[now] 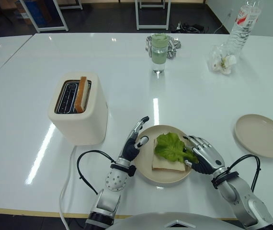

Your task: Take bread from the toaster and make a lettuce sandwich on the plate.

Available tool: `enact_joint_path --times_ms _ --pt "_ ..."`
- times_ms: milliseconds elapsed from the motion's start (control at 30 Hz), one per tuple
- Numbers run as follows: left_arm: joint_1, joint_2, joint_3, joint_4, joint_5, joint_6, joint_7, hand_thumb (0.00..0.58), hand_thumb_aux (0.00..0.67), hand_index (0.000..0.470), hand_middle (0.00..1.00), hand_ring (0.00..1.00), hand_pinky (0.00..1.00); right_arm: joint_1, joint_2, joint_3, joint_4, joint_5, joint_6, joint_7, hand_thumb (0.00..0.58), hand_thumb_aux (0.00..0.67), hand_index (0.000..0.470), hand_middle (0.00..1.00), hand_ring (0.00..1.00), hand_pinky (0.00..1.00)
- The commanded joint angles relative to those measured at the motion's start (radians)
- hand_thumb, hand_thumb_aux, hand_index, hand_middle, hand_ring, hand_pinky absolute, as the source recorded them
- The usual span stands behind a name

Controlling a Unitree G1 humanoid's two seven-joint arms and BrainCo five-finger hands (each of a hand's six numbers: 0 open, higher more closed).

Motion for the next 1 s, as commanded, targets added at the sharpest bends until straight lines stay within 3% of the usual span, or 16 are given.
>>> enact_joint_path --times_ms 33,633,1000 --pt "0.01 0.003 -0.001 -0.012 0.008 0.015 -0.003 0.0 0.0 0.0 0.0 0.0 0.0 0.008 -0.012 0.005 0.011 -0.006 0.007 0.018 0.58 0.67 0.47 0.0 0.0 0.0" --pt "0.012 0.006 -0.001 -0.009 0.009 0.015 -0.005 0.0 0.0 0.0 0.0 0.0 0.0 0.056 0.013 -0.058 -0.18 0.079 0.009 0.064 0.58 0.67 0.47 0.0 0.0 0.0" --pt "0.012 0.006 -0.003 -0.006 0.011 0.016 -0.003 0.0 0.0 0.0 0.0 0.0 0.0 0.034 0.049 0.007 -0.112 0.044 -0.001 0.062 0.58 0.67 0.47 0.0 0.0 0.0"
